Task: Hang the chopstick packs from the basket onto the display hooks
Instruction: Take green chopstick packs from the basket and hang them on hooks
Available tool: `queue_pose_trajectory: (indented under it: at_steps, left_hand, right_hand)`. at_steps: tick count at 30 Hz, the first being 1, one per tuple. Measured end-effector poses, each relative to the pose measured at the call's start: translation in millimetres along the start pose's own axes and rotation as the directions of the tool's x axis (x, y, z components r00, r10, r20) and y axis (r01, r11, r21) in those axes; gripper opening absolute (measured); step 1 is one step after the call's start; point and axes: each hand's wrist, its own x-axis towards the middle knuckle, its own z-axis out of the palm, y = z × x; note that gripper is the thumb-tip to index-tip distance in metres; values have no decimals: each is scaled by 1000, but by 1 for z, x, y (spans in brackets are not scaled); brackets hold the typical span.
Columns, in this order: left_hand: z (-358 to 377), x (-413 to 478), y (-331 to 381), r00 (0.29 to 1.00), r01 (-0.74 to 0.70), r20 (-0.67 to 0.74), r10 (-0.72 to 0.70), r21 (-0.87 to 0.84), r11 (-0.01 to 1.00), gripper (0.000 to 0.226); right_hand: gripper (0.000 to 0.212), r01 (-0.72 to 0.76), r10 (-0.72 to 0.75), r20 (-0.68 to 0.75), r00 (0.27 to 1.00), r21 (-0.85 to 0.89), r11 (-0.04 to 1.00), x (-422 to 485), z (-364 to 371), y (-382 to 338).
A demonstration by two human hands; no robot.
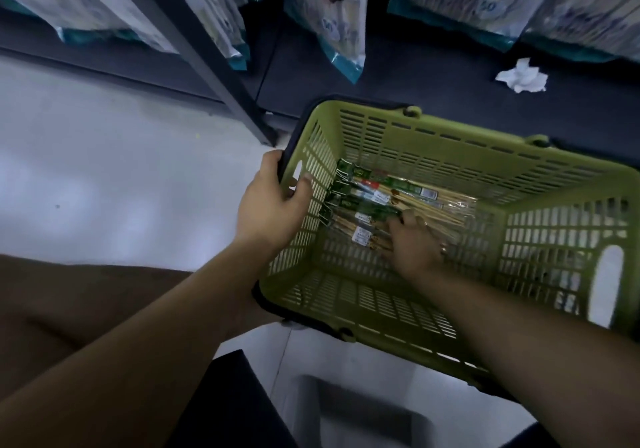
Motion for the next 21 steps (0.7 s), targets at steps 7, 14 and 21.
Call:
queue_pose_trajectory:
  at_steps: [7, 14, 21]
  left_hand:
    - [0, 1, 1, 1000, 3, -4, -3, -7, 1000, 20]
    - [-2, 1, 0, 1000, -6, 14, 7, -32, 999, 17]
    - [-5, 2, -1, 997, -6, 75, 10, -50, 999, 31]
  right_hand:
    - [31, -8, 7, -8, 1000, -101, 995, 2, -5, -3]
    - [26, 58, -50, 56, 997, -158, 986, 8, -14, 3]
    - [14, 71, -69, -29, 997, 55, 996, -5, -36, 16]
